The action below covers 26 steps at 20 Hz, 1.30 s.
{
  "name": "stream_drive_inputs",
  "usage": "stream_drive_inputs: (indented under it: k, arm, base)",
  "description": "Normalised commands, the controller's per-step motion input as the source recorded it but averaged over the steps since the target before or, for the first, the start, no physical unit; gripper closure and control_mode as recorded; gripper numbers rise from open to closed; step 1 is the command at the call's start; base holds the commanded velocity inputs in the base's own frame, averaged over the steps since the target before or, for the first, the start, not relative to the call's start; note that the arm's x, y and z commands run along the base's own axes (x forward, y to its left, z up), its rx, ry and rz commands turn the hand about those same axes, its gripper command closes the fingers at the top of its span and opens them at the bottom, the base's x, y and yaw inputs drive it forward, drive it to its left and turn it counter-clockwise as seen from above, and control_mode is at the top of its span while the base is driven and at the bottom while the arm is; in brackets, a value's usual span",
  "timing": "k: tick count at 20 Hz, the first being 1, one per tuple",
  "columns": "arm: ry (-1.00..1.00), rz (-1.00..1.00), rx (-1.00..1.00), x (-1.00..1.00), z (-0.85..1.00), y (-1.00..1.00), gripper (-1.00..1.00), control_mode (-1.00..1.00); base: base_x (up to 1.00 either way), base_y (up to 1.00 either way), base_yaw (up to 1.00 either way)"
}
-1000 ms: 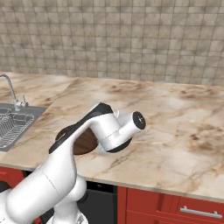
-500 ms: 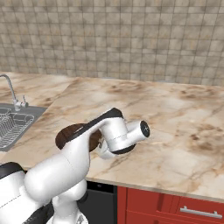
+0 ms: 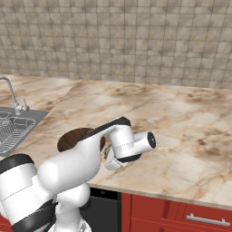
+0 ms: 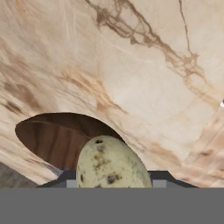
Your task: Gather the eggs and milk located in the vicinity of the sink area and place them right next to the bowl.
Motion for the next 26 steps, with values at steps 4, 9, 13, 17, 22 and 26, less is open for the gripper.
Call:
stream_drive_inputs:
  k: [4,9,13,17,22,26]
  arm:
    - [0.05,0.00,0.00,0.20,-0.36,0.00,1.00,-1.00]
    - [0.05,0.00,0.00,0.17,-0.32,0.01,1.00,-1.00]
    - [0.00,0.00,0.00,0.09,-0.24,0.08,1.00,-1.00]
    - [0.00,0.00,0.00,0.11,-0.18,0.14,1.00,-1.00]
    - [0.00,0.00,0.00,0.20,-0.13,0.13,1.00,-1.00]
    - [0.00,0.00,0.00,0.21,-0.12,0.04,1.00,-1.00]
  base:
    - [0.00,0.00,0.00]
    - [0.00,0.00,0.00]
    - [0.00,0.00,0.00]
    - [0.00,0.00,0.00]
    - [0.00,0.00,0.00]
    - [0.00,0.00,0.00]
